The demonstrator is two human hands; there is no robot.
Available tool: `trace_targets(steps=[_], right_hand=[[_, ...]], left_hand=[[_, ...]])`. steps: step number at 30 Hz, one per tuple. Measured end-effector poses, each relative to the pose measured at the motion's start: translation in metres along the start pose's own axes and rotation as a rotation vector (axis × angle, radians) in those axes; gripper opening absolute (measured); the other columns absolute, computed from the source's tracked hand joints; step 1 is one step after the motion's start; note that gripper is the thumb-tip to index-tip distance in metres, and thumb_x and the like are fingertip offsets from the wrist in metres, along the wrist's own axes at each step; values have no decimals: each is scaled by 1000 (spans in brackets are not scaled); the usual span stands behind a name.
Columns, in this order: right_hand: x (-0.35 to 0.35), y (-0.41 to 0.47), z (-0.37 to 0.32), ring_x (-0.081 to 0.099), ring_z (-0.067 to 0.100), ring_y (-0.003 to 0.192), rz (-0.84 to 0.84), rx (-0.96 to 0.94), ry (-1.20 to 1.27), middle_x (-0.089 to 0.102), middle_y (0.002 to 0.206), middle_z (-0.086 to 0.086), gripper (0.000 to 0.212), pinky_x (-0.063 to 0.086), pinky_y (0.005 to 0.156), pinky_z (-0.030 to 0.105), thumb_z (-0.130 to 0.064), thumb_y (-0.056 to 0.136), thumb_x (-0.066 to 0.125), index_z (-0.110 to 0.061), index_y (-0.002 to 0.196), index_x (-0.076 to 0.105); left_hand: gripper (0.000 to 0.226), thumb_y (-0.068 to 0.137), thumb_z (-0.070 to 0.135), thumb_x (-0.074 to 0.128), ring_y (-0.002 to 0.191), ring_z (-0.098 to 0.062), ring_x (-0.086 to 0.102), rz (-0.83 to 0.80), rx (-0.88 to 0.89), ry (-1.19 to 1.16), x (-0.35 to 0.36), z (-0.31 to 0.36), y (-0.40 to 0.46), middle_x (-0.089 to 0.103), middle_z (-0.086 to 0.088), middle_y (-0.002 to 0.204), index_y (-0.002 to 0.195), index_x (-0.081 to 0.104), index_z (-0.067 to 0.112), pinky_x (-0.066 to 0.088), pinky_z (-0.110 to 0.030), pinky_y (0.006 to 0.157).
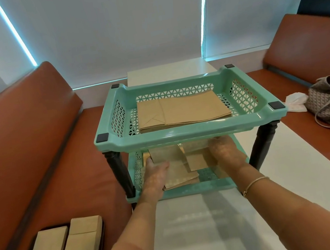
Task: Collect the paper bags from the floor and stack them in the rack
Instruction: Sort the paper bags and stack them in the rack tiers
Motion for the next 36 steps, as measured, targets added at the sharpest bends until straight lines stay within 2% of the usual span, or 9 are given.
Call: trace_targets(steps=[3,7,15,18,21,25,29,33,36], right_hand=[[19,-5,5,57,18,78,-87,61,-92,57,81,3,14,49,64,18,-25,94,49,-19,87,59],[61,-16,6,61,28,103,-236,31,30,67,110,12,22,50,93,33,-15,89,56,-8,108,66],[97,-23,5,57,29,111,-466,47,33,58,120,12,36,46,100,39,-22,89,60,-11,121,47],[85,-28,-1,58,27,104,-512,16,51,57,121,16,38,50,93,35,-17,93,56,-9,128,46],[72,-39,-4,59,23,91,-627,50,148,55,120,16,47,53,82,33,-12,94,52,-13,140,39],[67,-50,-8,58,13,71,-718,39,209,58,92,3,45,52,62,22,-11,96,49,-12,140,39],[73,-50,-6,62,21,95,-733,4,178,61,113,7,48,53,85,34,-18,93,56,-14,139,41],[72,-48,-6,60,16,81,-736,14,207,60,109,7,50,53,72,27,-12,93,55,-18,140,38],[74,-42,-7,60,19,82,-667,33,260,60,105,9,47,54,74,31,-12,94,53,-20,138,39]], left_hand=[[59,92,26,55,124,-29,43,-8,11,-15,0,2,-2,47,-4,131,144,28,23,36,-45,103],[56,95,39,48,132,-33,35,-5,5,9,1,2,-3,37,-7,145,145,26,29,30,-51,108],[67,91,50,49,133,-30,36,-22,-1,-91,3,4,-5,34,-7,149,147,22,26,30,-50,110],[53,93,48,47,106,-33,58,-112,-103,-378,10,5,-6,58,-16,122,133,45,14,50,-47,87],[28,94,38,48,78,-29,61,-53,-107,-559,0,15,-3,63,-14,88,102,57,13,50,-39,63],[28,88,42,53,85,-33,62,26,-93,-499,-7,23,3,63,-15,92,98,58,16,53,-48,80],[27,91,40,46,88,-31,61,118,-121,-357,-9,21,10,62,-13,96,97,57,16,53,-43,81],[32,93,32,42,108,-35,56,178,-67,-304,-13,25,7,57,-15,119,119,53,17,46,-53,96],[46,87,31,55,107,-36,57,124,-78,-266,-7,24,2,56,-15,121,130,46,18,48,-53,93]])
Point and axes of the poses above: each hand's wrist, its own y-axis towards the middle knuckle, its own x-axis out of the palm, z = x × y, the point moved 7 cm from there along y, towards the middle knuckle
